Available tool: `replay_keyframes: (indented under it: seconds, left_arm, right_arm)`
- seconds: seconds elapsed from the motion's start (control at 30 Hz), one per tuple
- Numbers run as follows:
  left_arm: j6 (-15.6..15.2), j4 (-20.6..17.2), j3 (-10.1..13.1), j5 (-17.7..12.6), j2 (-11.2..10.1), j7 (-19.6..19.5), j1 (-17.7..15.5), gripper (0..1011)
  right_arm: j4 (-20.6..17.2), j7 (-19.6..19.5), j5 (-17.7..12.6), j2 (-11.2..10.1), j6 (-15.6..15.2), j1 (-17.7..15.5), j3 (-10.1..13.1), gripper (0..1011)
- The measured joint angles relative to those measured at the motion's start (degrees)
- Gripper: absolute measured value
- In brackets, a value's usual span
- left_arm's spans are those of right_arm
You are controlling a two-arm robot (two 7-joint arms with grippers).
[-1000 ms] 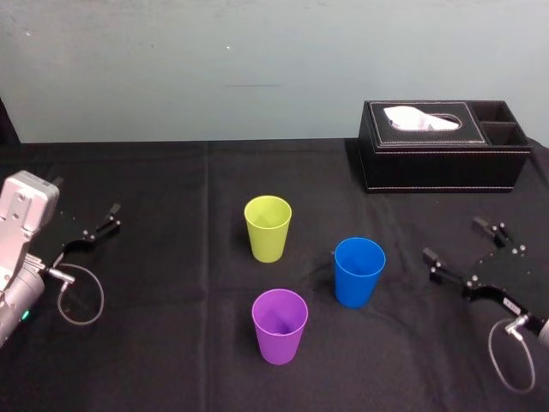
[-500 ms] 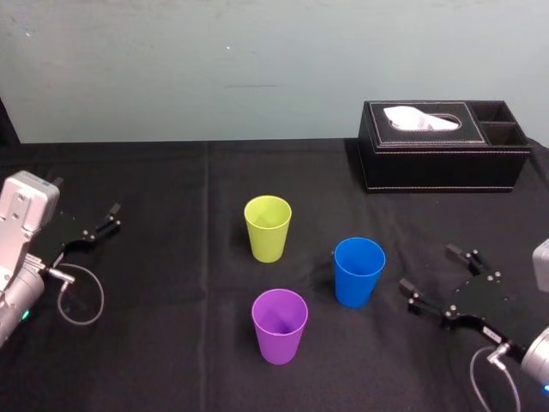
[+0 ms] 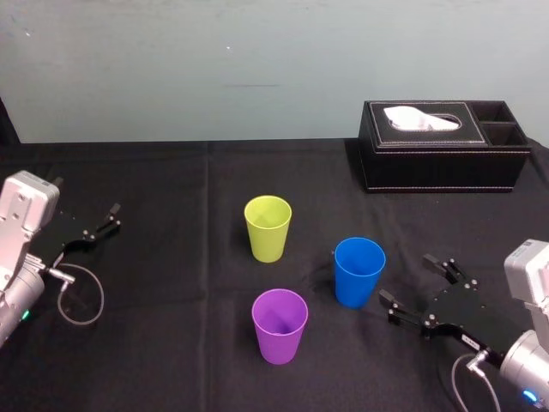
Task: Stack the three plastic cups sequentially using one hand.
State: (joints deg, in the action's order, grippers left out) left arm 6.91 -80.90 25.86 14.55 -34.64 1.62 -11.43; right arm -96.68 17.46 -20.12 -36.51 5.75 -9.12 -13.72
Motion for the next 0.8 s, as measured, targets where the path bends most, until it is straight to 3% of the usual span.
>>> replay_keyframes:
  seconds: [0.8]
  left_arm:
    - [0.0,0.0,0.0,0.0,0.0,0.0,0.0,1010]
  right_arm:
    - [2.9,4.1,3.5,4.4,-1.5,3.6,-0.7,1003]
